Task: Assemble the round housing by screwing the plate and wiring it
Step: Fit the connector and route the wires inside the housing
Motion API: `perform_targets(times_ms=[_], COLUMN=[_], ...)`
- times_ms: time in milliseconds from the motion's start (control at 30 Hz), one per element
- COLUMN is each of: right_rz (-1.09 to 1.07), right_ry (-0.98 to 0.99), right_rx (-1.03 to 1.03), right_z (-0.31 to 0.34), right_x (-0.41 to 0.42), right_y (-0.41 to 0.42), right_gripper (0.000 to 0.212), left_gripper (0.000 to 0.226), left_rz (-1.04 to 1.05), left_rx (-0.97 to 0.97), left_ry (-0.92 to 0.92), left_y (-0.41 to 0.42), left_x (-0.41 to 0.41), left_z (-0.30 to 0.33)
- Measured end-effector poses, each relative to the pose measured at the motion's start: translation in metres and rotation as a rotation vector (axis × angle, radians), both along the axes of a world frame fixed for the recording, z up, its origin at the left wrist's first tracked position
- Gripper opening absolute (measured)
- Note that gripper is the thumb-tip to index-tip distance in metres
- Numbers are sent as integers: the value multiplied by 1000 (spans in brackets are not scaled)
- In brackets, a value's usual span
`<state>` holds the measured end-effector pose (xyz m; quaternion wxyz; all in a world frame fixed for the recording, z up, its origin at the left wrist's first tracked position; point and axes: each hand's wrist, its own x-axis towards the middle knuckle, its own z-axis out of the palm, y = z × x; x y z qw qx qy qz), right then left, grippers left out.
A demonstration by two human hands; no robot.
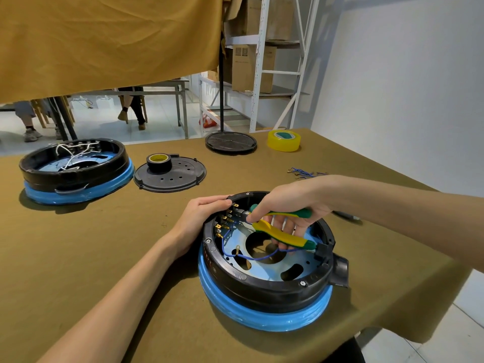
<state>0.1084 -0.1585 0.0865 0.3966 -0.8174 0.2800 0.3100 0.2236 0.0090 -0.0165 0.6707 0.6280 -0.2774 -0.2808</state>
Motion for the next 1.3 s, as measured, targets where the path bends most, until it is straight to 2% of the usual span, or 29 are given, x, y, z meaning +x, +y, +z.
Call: perform_targets(times_ms=[367,600,1100,1300], right_rz=[9,55,89,131], right_ry=[-48,-51,96,149], right_rx=[-79,-81,-76,-88], right_z=[-6,0,9,16], right_x=[-3,-4,6,12], right_y=[-5,-1,0,5], right_gripper=[53,46,48,44], left_gripper=[26,35,34,43], left_rz=[-6,-1,11,17], left_rx=[17,24,49,43], left_ry=[-22,-32,-46,-57], left_y=[0,0,-1,-1], left_x=[2,4,4,3], left_z=[-1,-2,-3,-1])
